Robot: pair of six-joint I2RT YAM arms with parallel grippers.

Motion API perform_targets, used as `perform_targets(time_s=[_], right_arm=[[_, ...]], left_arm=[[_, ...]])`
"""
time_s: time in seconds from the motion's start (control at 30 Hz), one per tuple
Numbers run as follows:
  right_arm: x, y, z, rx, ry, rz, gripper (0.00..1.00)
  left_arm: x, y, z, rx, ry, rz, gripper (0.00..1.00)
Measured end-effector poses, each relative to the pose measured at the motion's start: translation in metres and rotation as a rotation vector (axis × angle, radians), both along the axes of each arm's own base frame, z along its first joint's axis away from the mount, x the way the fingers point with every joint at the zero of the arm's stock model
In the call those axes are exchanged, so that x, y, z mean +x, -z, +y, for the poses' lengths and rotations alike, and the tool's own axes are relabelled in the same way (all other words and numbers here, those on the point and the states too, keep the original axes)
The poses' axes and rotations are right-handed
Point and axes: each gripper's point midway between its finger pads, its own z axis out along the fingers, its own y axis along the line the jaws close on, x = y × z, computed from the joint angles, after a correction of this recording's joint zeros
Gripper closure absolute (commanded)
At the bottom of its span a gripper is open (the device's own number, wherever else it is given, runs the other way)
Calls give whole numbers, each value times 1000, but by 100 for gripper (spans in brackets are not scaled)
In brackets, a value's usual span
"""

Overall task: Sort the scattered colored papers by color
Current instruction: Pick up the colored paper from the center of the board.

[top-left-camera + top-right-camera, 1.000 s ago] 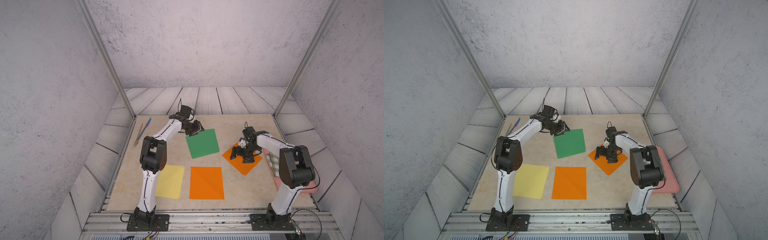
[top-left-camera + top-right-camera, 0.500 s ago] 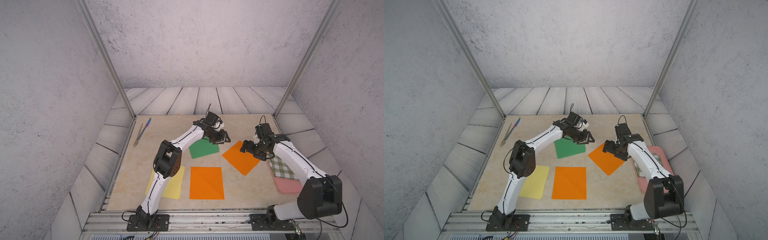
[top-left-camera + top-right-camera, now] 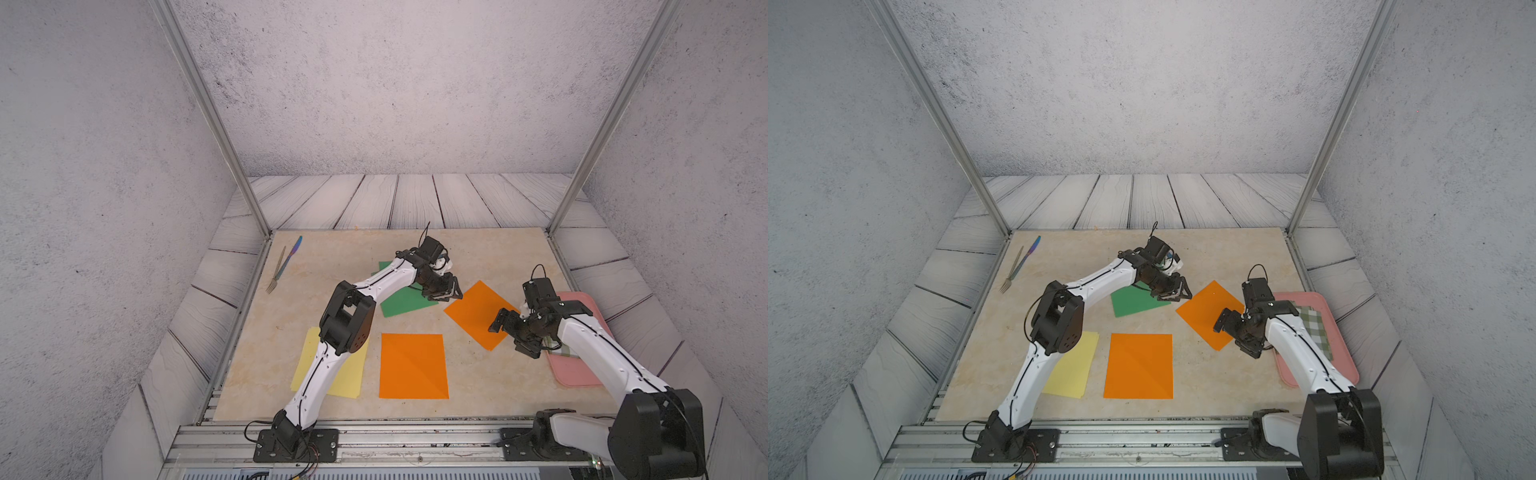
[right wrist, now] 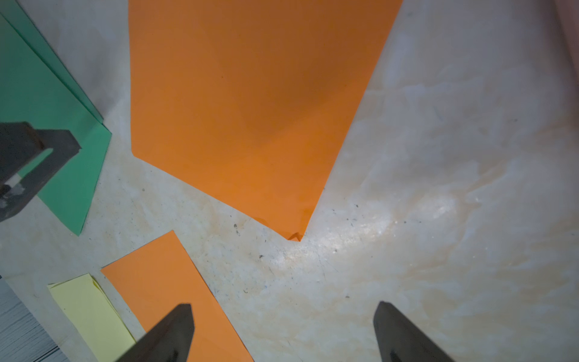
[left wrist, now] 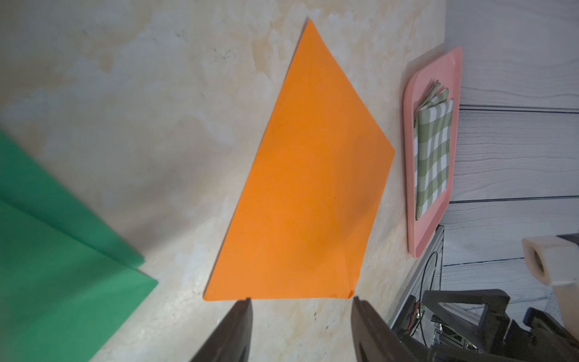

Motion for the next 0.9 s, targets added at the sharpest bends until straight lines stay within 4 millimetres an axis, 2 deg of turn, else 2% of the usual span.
perform_targets(time_s=[0.07,0.17,0.53,0.7,0.8,0.9], right_arm=[[-5,4,1,10,7,12,6],[-10,8,1,18,15,24,6],[-12,16,4,47,34,33,5],[-11,16,3,47,36,27,5],[-10,17,4,48,38,25,5],[-11,21,3,48,40,27,5]], left_arm=[[-1,13,1,18,2,14,44],[-2,20,2,30,4,25,44],[-2,17,-4,1,13,16,44],[-10,14,-12,-12,30,23,44],[-15,19,-19,-17,43,30,44],[-19,33,-21,-6,50,54,43]])
